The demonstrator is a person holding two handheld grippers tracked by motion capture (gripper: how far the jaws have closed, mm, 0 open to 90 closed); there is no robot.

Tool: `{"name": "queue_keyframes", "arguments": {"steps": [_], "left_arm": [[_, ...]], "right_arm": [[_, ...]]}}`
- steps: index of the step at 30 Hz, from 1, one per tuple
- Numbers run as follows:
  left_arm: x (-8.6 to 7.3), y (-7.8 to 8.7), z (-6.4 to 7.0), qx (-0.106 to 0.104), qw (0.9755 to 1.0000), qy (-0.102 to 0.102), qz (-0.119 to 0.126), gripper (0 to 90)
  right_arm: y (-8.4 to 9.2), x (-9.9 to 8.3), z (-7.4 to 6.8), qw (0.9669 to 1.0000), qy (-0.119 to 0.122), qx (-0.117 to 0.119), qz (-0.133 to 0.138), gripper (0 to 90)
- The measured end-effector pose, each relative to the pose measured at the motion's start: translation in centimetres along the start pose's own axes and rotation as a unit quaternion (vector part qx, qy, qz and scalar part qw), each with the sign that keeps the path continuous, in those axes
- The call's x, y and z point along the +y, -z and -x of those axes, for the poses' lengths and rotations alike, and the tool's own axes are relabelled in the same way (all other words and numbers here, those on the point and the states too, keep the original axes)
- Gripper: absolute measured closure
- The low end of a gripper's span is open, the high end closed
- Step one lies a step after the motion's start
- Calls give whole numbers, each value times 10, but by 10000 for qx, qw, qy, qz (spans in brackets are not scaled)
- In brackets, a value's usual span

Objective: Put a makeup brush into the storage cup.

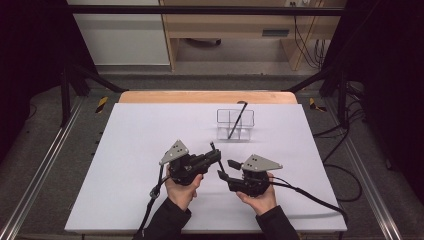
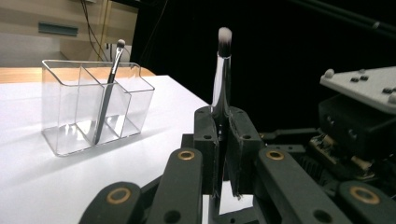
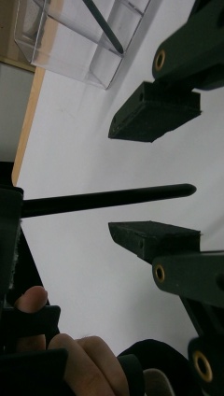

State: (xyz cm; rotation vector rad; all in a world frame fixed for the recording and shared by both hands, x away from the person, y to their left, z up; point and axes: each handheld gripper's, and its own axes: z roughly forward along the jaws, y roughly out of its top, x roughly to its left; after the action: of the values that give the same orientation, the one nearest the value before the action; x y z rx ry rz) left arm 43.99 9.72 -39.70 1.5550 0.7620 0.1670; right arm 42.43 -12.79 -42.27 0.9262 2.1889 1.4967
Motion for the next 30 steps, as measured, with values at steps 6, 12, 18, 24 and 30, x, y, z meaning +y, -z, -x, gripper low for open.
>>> {"name": "queue_keyframes", "arguments": {"steps": [6,12,18,24,30], "left_arm": [[-1,-5,5,32,9998,-160,-133,828],[-4,-10,11,50,9990,-330,-289,829],[-6,-14,13,80,9982,-439,-397,829],[-7,-15,14,101,9977,-497,-440,829],[-7,-15,16,126,9974,-540,-458,829]], "right_arm": [[2,2,0,10000,5,-5,46,440],[5,5,0,10000,1,5,98,536],[6,5,-1,9999,13,4,136,636],[6,5,-1,9999,-10,55,104,737],[6,5,-1,9999,-18,112,95,819]]}}
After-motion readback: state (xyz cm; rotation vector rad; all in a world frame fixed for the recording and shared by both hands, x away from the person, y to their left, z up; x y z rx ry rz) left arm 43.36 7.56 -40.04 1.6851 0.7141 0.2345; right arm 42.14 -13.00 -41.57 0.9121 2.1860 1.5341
